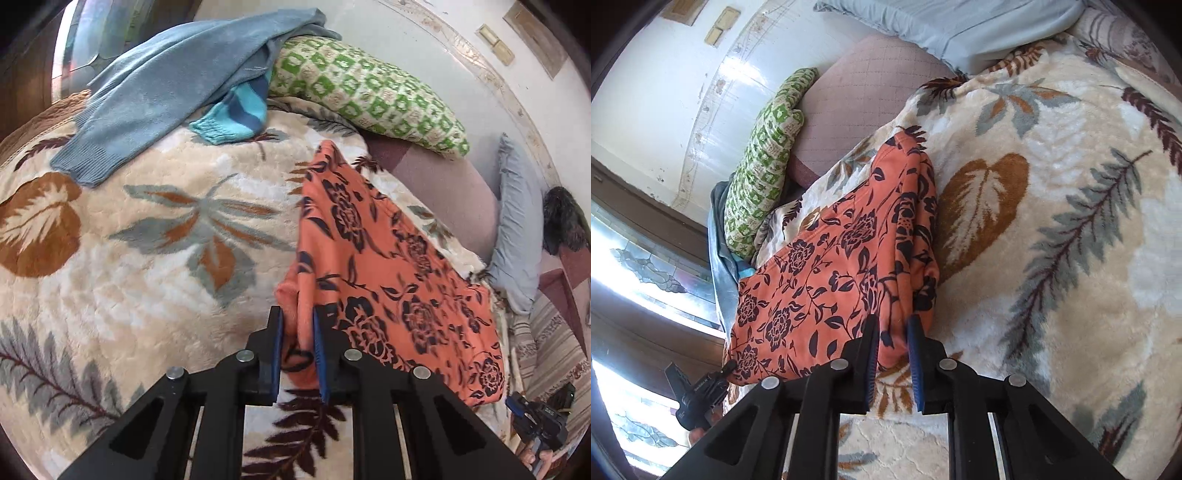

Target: Fold small clothes

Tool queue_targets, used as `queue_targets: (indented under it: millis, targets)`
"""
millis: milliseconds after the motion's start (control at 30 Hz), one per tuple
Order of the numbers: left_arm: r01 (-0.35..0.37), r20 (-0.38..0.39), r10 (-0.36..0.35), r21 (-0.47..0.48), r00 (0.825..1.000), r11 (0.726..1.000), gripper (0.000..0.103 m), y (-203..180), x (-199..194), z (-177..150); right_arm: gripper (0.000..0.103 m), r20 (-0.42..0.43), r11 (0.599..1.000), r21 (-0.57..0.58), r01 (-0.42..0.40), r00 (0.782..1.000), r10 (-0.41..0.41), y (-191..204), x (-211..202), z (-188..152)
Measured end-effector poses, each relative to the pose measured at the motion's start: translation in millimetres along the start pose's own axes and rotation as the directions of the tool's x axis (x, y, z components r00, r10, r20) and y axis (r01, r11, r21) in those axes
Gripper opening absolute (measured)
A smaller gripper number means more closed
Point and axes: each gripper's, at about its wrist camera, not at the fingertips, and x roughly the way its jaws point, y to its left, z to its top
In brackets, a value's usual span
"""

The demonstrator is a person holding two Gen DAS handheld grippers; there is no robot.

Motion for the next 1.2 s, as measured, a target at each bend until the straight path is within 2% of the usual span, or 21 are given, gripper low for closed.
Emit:
queue_targets:
  millis: [67, 100, 133, 167, 200, 233, 267, 300, 400, 500, 567, 633, 667, 700, 800, 833, 967, 1200]
  targets:
    - [-0.029, -0.018, 0.029, -0.044, 0.999, 0.999, 0.016, 14.8, 5.1, -1.1, 0.020, -0.011, 0.996, 0.069, -0.050, 0.999, 0.051, -17.6, -6.5, -2.8]
    - [-0.011, -0.023, 0.009, -0.091, 1.000, 0.996, 0.017, 22.9, 5.7, -0.3, 0.021, -0.013, 0.994, 0.098, -0.051, 0.999, 0.053, -24.6, -8.7, -3.1]
    - [0.031, -0.014, -0.033, -0.127, 0.999, 0.991, 0.018, 29.1, 4.4, 0.1, 0.033, -0.005, 0.992, 0.114, -0.046, 0.999, 0.047, -28.4, -11.1, -3.1]
    - [0.057, -0.004, -0.058, -0.140, 0.998, 0.989, 0.021, 31.7, 2.5, 0.3, 0.060, 0.011, 0.992, 0.116, -0.058, 0.998, 0.057, -28.9, -13.8, -3.5]
    - [0.063, 0.005, -0.063, -0.139, 0.998, 0.988, 0.037, 30.8, 0.6, 0.7, 0.074, 0.027, 0.990, 0.115, -0.080, 0.997, 0.077, -28.4, -15.9, -4.0]
    - [0.064, 0.010, -0.063, -0.138, 0.998, 0.988, 0.050, 29.3, -0.4, 0.5, 0.080, 0.045, 0.988, 0.116, -0.099, 0.995, 0.095, -26.0, -16.4, -5.1]
    - [0.078, 0.016, -0.077, -0.142, 0.997, 0.987, 0.075, 27.7, -0.6, -0.3, 0.080, 0.055, 0.987, 0.115, -0.111, 0.993, 0.105, -23.6, -16.1, -6.0]
    - [0.100, 0.023, -0.098, -0.145, 0.995, 0.984, 0.079, 26.1, 0.0, -1.1, 0.080, 0.051, 0.986, 0.115, -0.122, 0.992, 0.117, -22.0, -14.4, -6.4]
    - [0.097, -0.012, -0.099, -0.140, 0.995, 0.985, 0.079, 20.8, 12.2, -1.8, 0.080, 0.000, 0.985, 0.134, -0.111, 0.994, 0.113, -18.3, 4.7, -6.6]
    - [0.082, -0.048, -0.092, -0.176, 0.995, 0.981, 0.079, 21.7, 23.9, -4.9, 0.075, -0.064, 0.974, 0.208, -0.093, 0.992, 0.108, -26.1, 30.0, -8.0]
    - [0.092, -0.053, -0.102, -0.175, 0.993, 0.980, 0.078, 19.7, 25.8, -4.6, 0.072, -0.065, 0.971, 0.226, -0.080, 0.993, 0.097, -28.3, 37.4, -7.1]
    - [0.101, -0.055, -0.112, -0.171, 0.992, 0.980, 0.078, 17.5, 29.4, -2.8, 0.072, -0.052, 0.959, 0.261, -0.108, 0.991, 0.125, -32.1, 42.9, -3.5]
    - [0.108, -0.054, -0.119, -0.179, 0.991, 0.978, 0.073, 17.3, 32.1, -1.9, 0.071, -0.046, 0.953, 0.282, -0.114, 0.990, 0.132, -34.8, 46.6, -1.6]
    - [0.114, -0.058, -0.127, -0.186, 0.990, 0.976, 0.058, 17.6, 35.5, -0.8, 0.069, -0.041, 0.945, 0.305, -0.118, 0.990, 0.137, -39.0, 51.0, -0.1]
    - [0.101, -0.078, -0.116, -0.170, 0.990, 0.980, 0.034, 14.2, 47.4, 2.0, 0.045, -0.030, 0.934, 0.331, -0.133, 0.988, 0.151, -43.3, 66.2, 5.8]
    - [0.099, -0.075, -0.112, -0.161, 0.991, 0.982, 0.032, 12.7, 48.8, 3.0, 0.036, -0.032, 0.943, 0.311, -0.120, 0.990, 0.136, -40.3, 70.5, 7.9]
    - [0.103, -0.056, -0.112, -0.143, 0.992, 0.984, 0.023, 9.5, 46.0, 4.9, 0.023, -0.050, 0.981, 0.193, -0.021, 0.998, 0.031, -21.6, 79.1, 12.4]
    - [0.154, -0.015, -0.159, -0.166, 0.987, 0.974, 0.018, 13.7, 29.8, 7.5, 0.017, 0.020, 0.993, 0.113, -0.020, 1.000, 0.018, -6.0, 57.4, 10.2]
